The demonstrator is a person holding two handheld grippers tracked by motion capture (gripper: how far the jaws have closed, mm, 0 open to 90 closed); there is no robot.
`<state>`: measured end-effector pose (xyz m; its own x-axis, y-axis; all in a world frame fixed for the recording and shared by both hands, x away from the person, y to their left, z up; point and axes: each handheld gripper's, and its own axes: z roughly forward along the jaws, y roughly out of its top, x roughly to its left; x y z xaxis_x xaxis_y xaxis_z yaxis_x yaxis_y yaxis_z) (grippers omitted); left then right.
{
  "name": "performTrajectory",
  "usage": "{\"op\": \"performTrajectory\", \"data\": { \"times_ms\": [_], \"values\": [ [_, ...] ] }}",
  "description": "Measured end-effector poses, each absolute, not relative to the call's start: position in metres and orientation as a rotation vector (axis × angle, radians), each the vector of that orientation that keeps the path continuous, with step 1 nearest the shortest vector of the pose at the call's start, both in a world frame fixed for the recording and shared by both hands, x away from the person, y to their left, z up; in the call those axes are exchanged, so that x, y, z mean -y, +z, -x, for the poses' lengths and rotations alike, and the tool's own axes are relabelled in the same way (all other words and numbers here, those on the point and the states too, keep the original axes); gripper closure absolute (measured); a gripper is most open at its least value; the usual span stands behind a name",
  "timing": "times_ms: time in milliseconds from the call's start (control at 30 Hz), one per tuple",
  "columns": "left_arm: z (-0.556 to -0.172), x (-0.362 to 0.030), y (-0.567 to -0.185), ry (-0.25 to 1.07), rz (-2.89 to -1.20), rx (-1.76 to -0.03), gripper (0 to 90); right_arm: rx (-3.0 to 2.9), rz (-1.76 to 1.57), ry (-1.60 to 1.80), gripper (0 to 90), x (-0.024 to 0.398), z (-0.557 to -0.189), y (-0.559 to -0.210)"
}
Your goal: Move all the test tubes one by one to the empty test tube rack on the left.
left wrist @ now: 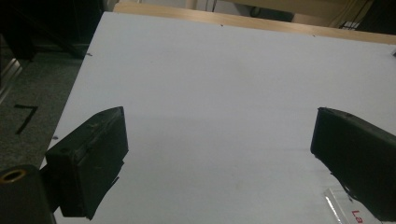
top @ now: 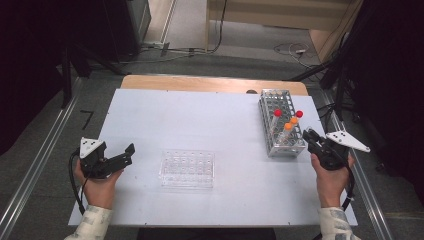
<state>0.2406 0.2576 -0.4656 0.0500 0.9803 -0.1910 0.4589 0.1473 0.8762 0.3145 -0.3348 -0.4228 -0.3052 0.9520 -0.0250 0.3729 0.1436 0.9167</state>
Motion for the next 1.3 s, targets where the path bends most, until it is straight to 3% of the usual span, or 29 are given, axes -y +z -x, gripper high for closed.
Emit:
{"op": "performTrajectory", "data": {
  "times_ms": [500, 1300],
  "values": [
    [-0.237, -0.249, -0.459, 0.731, -1.456, -1.502, 4.5, -1.788, -1.217, 1.218, 74.2, 0.328, -0.297, -0.397],
    [-0.230, -0.222, -0.444, 0.682, -1.496, -1.385, 5.6, -1.936, -1.110, 1.274, 74.2, 0.287, -0.279, -0.396]
  ]
}}
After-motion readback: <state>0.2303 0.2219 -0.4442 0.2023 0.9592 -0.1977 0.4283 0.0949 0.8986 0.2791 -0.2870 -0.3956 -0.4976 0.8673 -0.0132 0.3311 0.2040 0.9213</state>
